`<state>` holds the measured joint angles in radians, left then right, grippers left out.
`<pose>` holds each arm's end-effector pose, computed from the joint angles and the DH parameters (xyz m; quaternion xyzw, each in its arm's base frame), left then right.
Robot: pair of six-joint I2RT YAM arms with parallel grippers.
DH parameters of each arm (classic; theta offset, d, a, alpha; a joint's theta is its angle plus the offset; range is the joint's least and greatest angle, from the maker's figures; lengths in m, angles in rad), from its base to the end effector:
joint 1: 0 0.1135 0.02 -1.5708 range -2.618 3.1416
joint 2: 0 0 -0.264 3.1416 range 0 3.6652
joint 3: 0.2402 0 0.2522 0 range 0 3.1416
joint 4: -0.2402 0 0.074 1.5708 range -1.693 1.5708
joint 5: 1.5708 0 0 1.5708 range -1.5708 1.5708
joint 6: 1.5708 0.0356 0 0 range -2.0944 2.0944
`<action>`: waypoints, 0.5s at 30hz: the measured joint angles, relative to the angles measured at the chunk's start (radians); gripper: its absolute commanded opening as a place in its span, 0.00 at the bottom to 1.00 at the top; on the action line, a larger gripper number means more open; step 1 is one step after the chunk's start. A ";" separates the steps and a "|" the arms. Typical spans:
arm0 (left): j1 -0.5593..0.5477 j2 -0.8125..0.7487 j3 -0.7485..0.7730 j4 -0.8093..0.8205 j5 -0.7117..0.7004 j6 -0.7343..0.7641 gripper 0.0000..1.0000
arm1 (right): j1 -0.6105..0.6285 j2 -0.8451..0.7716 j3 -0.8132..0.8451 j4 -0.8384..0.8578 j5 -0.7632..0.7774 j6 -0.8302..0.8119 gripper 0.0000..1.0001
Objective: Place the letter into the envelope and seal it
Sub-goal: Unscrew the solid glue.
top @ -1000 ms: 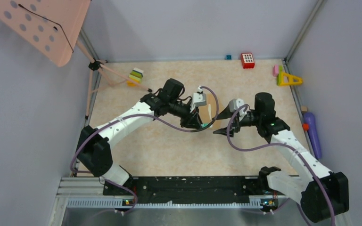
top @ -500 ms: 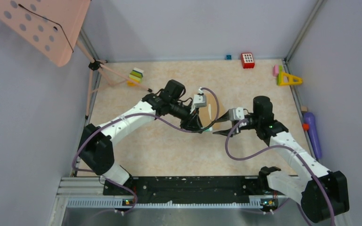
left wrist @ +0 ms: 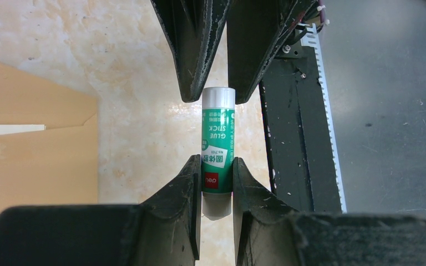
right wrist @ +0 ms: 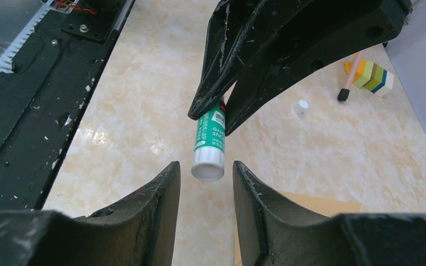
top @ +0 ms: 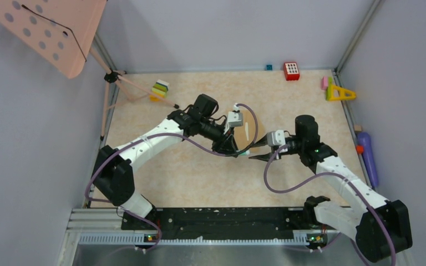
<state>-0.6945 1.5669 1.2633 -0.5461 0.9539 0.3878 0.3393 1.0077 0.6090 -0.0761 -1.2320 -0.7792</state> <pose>0.2374 -0.2355 0.2905 0.5670 0.6291 -0.4724 0.2441 0.1816 0.0997 0.2577 -0.6248 0.4308 0.3885 0.5226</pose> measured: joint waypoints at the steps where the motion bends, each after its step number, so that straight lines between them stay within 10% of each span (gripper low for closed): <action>1: 0.000 0.000 0.000 0.000 0.000 0.000 0.00 | 0.000 0.000 -0.001 -0.002 0.002 -0.004 0.36; 15: 0.000 0.000 0.000 0.008 -0.034 -0.002 0.00 | 0.005 0.008 -0.002 0.032 0.041 0.106 0.21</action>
<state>-0.6945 1.5665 1.2629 -0.5381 0.9199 0.3859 0.3439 1.0157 0.6071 -0.0437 -1.1912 -0.6735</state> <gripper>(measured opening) 0.243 0.229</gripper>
